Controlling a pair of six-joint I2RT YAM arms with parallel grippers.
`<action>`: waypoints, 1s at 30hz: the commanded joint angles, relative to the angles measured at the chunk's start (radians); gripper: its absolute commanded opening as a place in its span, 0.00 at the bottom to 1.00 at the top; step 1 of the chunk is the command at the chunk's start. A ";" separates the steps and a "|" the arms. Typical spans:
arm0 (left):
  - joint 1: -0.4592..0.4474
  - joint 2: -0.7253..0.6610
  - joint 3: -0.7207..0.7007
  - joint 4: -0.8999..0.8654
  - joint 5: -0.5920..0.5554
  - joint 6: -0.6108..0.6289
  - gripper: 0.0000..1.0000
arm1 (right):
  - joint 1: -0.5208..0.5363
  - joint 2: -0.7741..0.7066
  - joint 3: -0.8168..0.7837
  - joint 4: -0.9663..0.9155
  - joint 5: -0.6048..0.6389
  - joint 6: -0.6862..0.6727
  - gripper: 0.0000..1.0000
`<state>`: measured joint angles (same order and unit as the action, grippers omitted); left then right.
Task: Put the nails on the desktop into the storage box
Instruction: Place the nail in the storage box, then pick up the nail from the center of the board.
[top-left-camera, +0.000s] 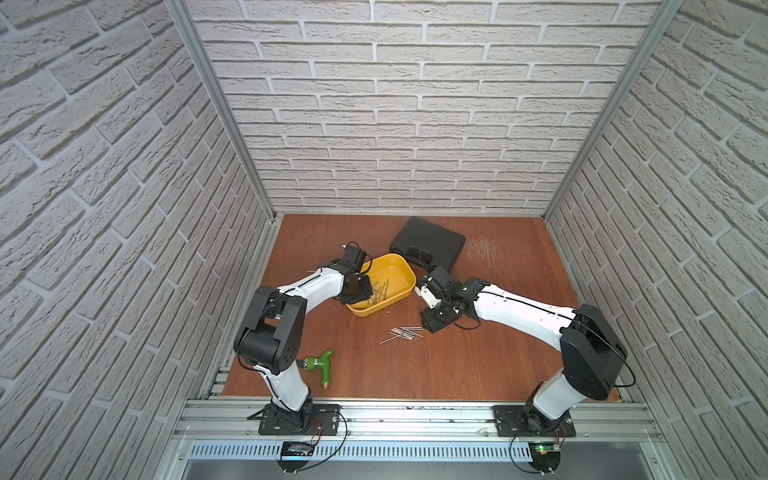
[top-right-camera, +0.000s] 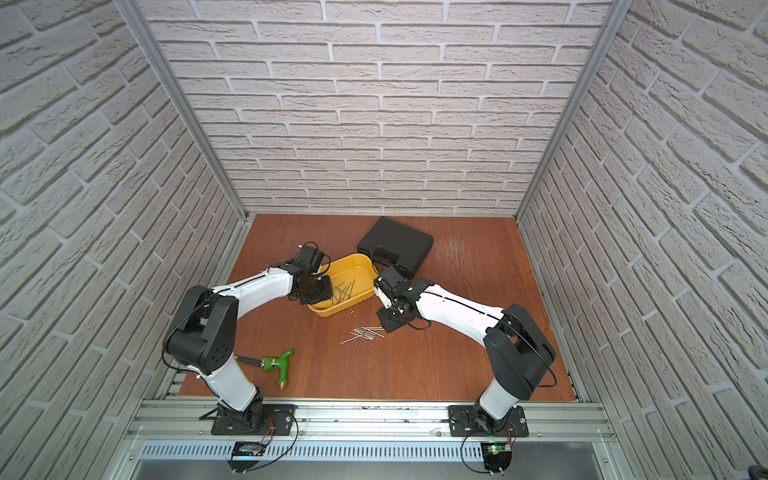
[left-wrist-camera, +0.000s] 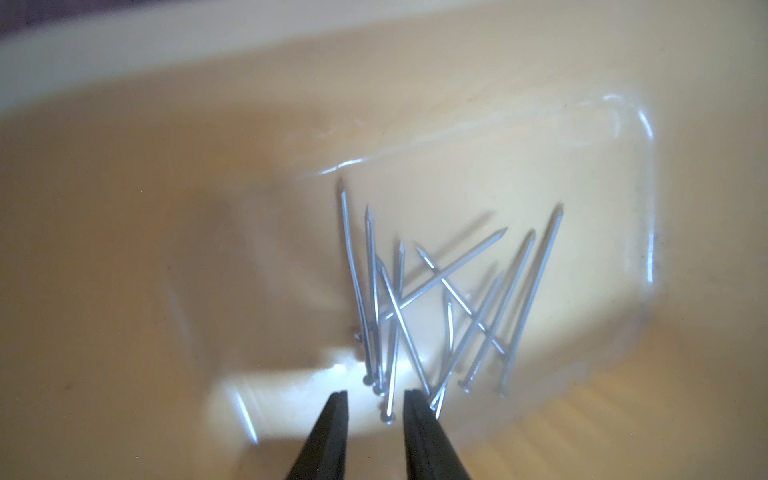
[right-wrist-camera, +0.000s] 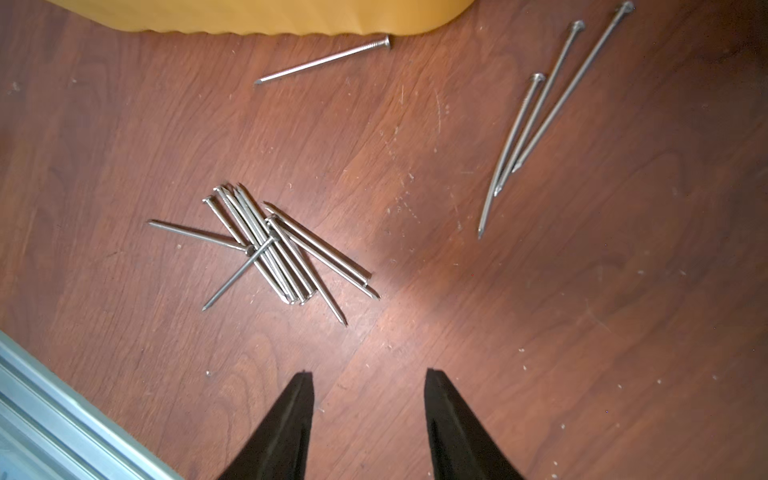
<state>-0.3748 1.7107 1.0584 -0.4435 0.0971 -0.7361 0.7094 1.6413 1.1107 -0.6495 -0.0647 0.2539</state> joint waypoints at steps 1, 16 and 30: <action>0.005 -0.067 -0.001 -0.008 0.015 -0.001 0.32 | 0.020 0.031 0.020 0.042 -0.012 -0.056 0.49; -0.016 -0.349 -0.089 -0.099 0.064 0.020 0.42 | 0.071 0.179 0.077 0.017 0.011 -0.192 0.50; -0.026 -0.480 -0.140 -0.188 0.004 0.060 0.45 | 0.152 0.060 0.069 0.009 -0.017 0.335 0.51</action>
<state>-0.3943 1.2755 0.9390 -0.5930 0.1349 -0.7044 0.8349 1.7569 1.2026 -0.6624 -0.0479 0.3588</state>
